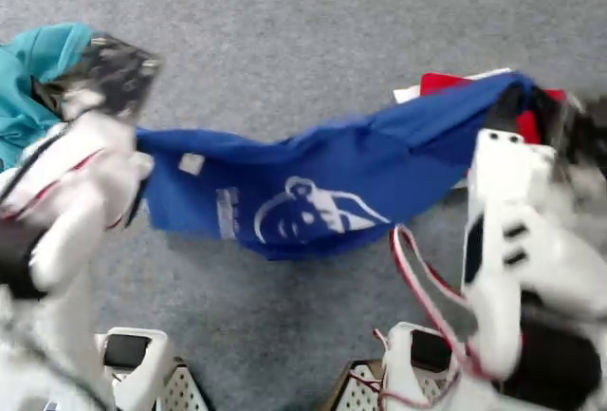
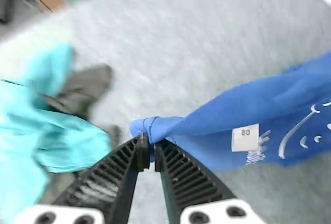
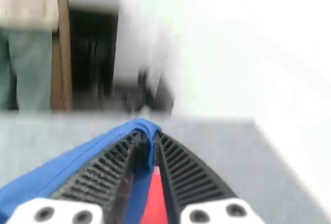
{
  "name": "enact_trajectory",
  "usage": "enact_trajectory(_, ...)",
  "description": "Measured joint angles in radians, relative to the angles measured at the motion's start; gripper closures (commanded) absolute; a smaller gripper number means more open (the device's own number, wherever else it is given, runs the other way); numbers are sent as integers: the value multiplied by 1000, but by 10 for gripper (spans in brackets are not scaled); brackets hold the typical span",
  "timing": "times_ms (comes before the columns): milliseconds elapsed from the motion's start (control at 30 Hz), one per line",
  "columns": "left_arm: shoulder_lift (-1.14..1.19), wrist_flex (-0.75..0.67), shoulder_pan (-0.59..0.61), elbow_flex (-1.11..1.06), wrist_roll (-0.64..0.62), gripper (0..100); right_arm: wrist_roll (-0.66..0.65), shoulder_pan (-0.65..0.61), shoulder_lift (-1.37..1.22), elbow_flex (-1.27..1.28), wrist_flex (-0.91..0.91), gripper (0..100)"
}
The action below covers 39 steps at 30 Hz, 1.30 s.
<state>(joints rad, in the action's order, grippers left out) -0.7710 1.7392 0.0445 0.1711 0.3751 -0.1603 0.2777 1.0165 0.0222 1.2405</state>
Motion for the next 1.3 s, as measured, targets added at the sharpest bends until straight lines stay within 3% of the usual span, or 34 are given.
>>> enact_trajectory(167,-69,18,130,170,-3,973,2,0,25,-267,-5,984)
enact_trajectory(567,-345,20,288,213,-3,972,-112,0,-64,-706,-17,984)
enact_trajectory(767,-457,20,365,172,-3,971,-117,0,-143,-707,-15,984)
enact_trajectory(900,-459,-9,333,-68,-2,971,-120,-34,-216,-551,-15,984)
enact_trajectory(1000,-443,-176,321,-365,-2,971,-133,-130,-281,-400,-29,984)
enact_trajectory(1067,-405,-368,330,-589,-2,971,-144,-199,-330,-284,-86,984)
enact_trajectory(1200,-256,-905,342,-984,-46,971,-146,-287,-479,-34,-281,984)
enact_trajectory(1300,-101,-1306,341,-1045,-98,971,-146,-321,-624,41,-459,984)
